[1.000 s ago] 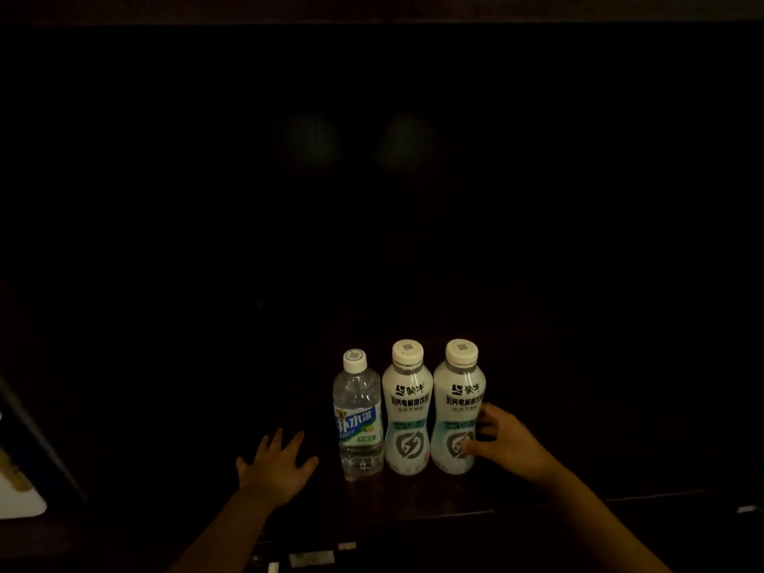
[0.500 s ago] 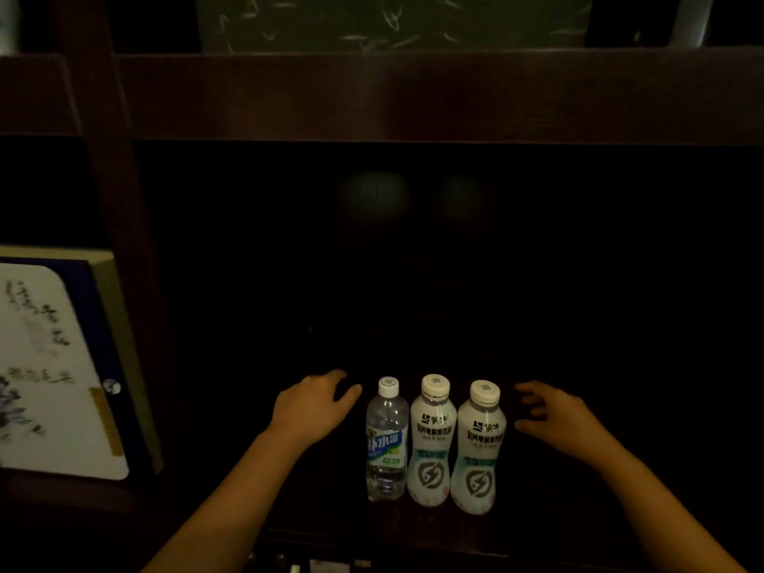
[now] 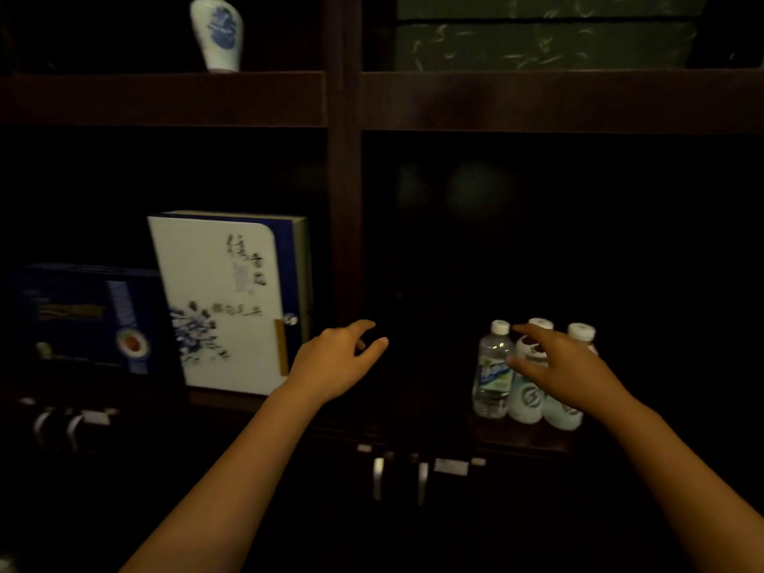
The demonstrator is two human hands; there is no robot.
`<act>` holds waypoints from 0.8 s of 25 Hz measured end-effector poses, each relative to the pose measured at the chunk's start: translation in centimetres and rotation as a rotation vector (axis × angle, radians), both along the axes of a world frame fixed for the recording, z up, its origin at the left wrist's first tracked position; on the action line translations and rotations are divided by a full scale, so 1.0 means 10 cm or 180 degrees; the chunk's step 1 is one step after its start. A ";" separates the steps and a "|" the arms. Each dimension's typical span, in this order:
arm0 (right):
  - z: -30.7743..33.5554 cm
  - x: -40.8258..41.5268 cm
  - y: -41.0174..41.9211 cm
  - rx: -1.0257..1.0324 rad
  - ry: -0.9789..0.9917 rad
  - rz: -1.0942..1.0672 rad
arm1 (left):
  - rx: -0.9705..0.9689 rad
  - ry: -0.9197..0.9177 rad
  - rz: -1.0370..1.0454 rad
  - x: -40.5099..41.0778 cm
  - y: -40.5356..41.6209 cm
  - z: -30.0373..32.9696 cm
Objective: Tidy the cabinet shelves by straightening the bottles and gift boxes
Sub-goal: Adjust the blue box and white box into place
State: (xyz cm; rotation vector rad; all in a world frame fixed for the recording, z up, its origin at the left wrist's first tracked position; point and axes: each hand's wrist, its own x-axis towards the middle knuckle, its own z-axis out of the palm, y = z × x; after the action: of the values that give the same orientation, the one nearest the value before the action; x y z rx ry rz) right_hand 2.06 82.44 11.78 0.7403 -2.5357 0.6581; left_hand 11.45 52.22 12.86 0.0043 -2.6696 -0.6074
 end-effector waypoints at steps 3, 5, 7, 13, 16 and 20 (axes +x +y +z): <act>-0.08 0.49 -0.61 0.0053 0.0029 0.0027 | -0.0133 -0.0069 0.0037 0.55 -0.51 -0.04; -0.07 0.76 -0.97 0.0004 -0.0101 0.0050 | -0.0110 -0.0040 0.0115 0.86 -0.83 -0.03; -0.04 0.99 -1.30 0.0070 -0.0239 0.0087 | -0.0133 -0.0081 0.0172 1.11 -1.13 -0.03; 0.12 1.23 -2.17 0.0231 -0.0275 0.0179 | 0.0020 -0.0043 0.0331 1.42 -1.90 -0.02; 0.11 1.19 -2.68 0.0304 -0.0228 0.0244 | 0.0013 -0.0029 0.0373 1.39 -2.27 -0.05; 0.13 0.97 -3.41 0.0265 -0.0085 0.0440 | -0.0159 0.0147 0.0529 1.21 -2.84 -0.01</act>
State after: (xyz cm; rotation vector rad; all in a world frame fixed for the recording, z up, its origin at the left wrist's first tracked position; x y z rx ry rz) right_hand 11.77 48.34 13.09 0.9488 -2.5666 0.6134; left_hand 23.53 23.87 12.75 0.1939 -2.6059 -0.4817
